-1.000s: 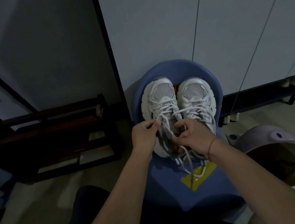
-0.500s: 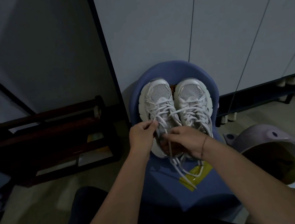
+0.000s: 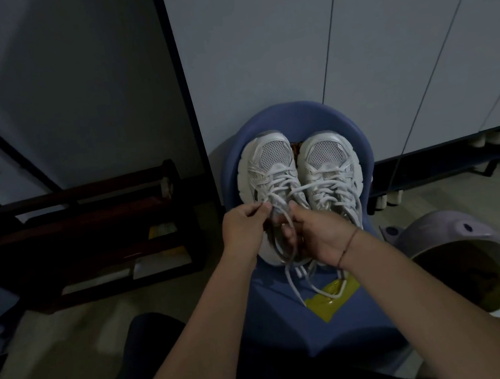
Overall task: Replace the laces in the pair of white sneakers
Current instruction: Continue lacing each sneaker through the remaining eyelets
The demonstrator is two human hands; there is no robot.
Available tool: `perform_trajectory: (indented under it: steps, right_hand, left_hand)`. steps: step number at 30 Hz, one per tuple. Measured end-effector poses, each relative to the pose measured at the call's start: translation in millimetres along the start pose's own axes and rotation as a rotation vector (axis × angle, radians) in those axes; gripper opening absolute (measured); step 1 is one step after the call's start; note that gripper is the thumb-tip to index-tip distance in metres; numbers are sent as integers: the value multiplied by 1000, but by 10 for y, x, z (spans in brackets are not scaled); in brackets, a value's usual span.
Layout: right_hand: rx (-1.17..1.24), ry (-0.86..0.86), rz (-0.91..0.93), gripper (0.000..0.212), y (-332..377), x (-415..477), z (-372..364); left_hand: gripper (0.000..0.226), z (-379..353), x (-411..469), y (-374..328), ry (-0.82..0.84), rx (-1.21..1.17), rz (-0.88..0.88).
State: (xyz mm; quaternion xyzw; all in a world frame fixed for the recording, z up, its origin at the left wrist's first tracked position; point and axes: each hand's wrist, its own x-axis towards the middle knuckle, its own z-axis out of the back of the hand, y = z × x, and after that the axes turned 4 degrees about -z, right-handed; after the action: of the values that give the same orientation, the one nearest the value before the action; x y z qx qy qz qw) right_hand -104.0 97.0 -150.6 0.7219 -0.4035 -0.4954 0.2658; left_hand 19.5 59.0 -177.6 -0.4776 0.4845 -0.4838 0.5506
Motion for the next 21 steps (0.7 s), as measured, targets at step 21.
perform_trajectory:
  steps: [21]
  right_hand:
    - [-1238,-504,607,30,322,13,283]
  left_hand:
    - [24,-30,-58,-50,-3,52,11]
